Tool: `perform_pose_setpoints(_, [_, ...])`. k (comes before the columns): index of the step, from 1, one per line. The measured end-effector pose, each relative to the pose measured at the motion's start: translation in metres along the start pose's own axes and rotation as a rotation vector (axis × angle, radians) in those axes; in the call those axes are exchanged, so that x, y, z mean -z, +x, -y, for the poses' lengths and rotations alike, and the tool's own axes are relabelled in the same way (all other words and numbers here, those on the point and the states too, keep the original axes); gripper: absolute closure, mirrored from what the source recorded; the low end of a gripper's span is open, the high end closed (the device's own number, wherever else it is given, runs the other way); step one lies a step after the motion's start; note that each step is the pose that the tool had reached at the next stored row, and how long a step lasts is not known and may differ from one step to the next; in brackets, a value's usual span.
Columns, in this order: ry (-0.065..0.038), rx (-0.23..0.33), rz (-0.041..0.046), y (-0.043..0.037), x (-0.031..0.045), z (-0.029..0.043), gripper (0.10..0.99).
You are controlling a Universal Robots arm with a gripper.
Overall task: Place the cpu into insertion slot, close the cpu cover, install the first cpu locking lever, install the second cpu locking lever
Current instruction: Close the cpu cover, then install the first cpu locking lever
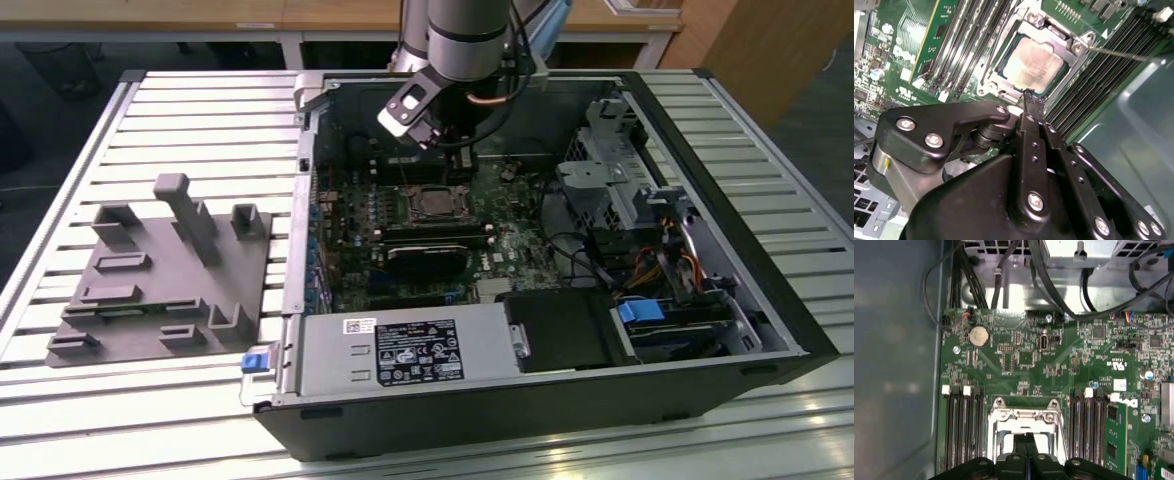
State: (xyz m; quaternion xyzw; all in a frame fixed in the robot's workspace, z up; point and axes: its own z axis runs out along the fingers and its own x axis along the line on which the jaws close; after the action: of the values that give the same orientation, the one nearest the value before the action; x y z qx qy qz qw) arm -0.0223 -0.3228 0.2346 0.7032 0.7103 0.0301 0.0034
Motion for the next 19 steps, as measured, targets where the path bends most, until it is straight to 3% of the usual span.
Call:
perform_pose_setpoints(11, [0.0,0.0,-0.0011,0.0001,0.0003,0.0115,0.98])
perform_pose_setpoints(19, [0.0,0.0,-0.0011,0.0001,0.0004,0.0141,0.98])
